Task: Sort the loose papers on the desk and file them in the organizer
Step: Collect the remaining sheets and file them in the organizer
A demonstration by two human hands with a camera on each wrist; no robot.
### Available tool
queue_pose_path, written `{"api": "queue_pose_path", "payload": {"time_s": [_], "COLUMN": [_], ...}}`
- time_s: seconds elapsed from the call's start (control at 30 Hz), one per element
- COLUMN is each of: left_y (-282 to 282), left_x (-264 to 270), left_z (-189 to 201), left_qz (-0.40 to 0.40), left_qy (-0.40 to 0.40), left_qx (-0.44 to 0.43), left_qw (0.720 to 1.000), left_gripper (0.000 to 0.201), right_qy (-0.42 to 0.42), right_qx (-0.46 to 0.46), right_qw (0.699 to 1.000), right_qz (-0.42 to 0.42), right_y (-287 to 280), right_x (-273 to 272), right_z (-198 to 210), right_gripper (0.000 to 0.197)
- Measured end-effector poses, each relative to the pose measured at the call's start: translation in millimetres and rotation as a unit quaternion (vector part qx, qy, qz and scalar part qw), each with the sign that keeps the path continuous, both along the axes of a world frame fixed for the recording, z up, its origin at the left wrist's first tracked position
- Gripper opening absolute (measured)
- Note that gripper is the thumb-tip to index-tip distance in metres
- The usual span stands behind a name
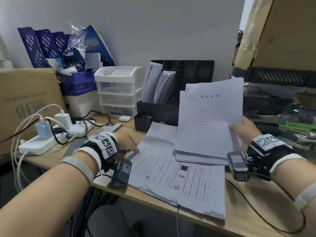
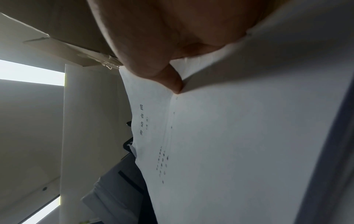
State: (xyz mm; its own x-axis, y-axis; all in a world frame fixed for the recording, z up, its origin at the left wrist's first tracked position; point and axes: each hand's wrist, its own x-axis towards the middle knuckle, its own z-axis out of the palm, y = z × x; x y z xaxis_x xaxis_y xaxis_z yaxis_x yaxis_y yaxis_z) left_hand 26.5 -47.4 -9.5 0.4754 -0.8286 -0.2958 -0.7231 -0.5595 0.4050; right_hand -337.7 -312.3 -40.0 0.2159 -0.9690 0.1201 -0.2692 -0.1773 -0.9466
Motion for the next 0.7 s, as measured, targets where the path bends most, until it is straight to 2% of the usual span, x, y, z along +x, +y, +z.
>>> {"api": "queue_pose_path", "payload": {"time_s": [0.07,0.17,0.33,0.43,0.5,0.57,0.63,0.7], "left_y": [-1.8,-8.5,-25.9,-44.4,-57.4,-66.1,-72.1,-76.7], "left_x": [-2.0,-2.0,-16.5,-22.1,-24.2,-25.0,-21.4,-17.0], "left_z": [0.5,-1.6,3.2,8.9,11.3,11.0,9.3,5.8], "left_qz": [-0.014,-0.036,-0.040,-0.028,-0.025,-0.035,-0.062,-0.103], "left_qy": [0.009,0.009,0.059,0.056,0.042,0.027,0.046,0.077], "left_qx": [0.010,0.002,-0.019,-0.042,-0.039,-0.013,-0.010,-0.045], "left_qw": [1.000,0.999,0.997,0.997,0.998,0.999,0.997,0.991], "left_gripper": [0.016,0.017,0.033,0.049,0.037,0.034,0.035,0.021], "right_qy": [-0.004,-0.002,0.008,0.049,0.094,0.109,0.119,0.113], "right_qx": [0.000,-0.004,0.023,0.054,0.057,0.052,0.051,0.055], "right_qw": [1.000,1.000,1.000,0.995,0.990,0.988,0.986,0.987], "right_qz": [-0.011,-0.015,0.015,0.071,0.092,0.101,0.103,0.101], "right_y": [-7.8,17.2,38.6,52.2,53.7,48.4,42.1,34.8], "right_x": [-7.9,-10.7,-11.9,-7.9,-5.0,-5.5,-7.8,-12.5], "right_z": [-5.1,7.8,16.1,14.5,7.8,-1.3,-8.8,-17.3], "right_gripper": [0.061,0.050,0.051,0.039,0.037,0.047,0.059,0.064]}}
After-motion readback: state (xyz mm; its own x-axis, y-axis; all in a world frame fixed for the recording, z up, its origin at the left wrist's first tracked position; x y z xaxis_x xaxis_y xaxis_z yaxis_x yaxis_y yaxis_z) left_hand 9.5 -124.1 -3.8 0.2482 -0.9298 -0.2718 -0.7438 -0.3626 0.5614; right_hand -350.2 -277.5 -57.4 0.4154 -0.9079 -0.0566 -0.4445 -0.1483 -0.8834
